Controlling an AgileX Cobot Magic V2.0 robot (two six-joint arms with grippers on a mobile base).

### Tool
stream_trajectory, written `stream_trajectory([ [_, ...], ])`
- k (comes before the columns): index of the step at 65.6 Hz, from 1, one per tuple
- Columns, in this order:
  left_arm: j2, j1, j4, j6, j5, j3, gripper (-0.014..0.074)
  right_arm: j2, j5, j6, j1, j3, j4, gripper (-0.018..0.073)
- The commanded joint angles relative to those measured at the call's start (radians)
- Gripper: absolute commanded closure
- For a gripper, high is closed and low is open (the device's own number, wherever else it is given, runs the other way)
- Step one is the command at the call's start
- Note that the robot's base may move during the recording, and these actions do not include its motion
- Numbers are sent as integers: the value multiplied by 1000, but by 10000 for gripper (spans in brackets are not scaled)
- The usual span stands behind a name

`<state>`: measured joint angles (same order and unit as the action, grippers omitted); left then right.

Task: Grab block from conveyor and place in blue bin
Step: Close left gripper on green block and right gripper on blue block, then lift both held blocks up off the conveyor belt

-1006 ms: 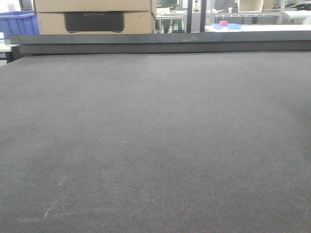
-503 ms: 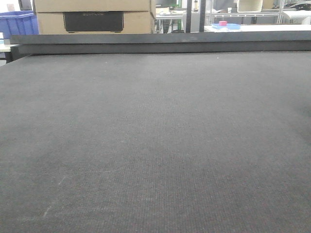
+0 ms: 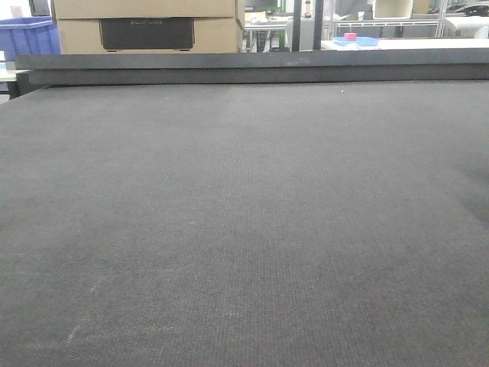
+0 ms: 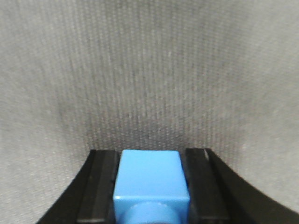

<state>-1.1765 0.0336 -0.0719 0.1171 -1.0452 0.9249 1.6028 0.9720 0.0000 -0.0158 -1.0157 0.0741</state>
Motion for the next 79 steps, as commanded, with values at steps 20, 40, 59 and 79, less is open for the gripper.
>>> stream_trajectory([
  [20, -166, 2, 56, 18, -29, 102, 670, -188, 28, 0, -1, -9, 17, 727],
  [40, -289, 2, 72, 17, 20, 102, 213, -196, 7, 0, -1, -8, 91, 727],
  [59, -424, 2, 72, 17, 137, 63, 186, -194, 7, 0, -1, -8, 94, 727],
  [79, -443, 2, 72, 17, 149, 67, 508, -194, 7, 0, -1, -8, 94, 727],
])
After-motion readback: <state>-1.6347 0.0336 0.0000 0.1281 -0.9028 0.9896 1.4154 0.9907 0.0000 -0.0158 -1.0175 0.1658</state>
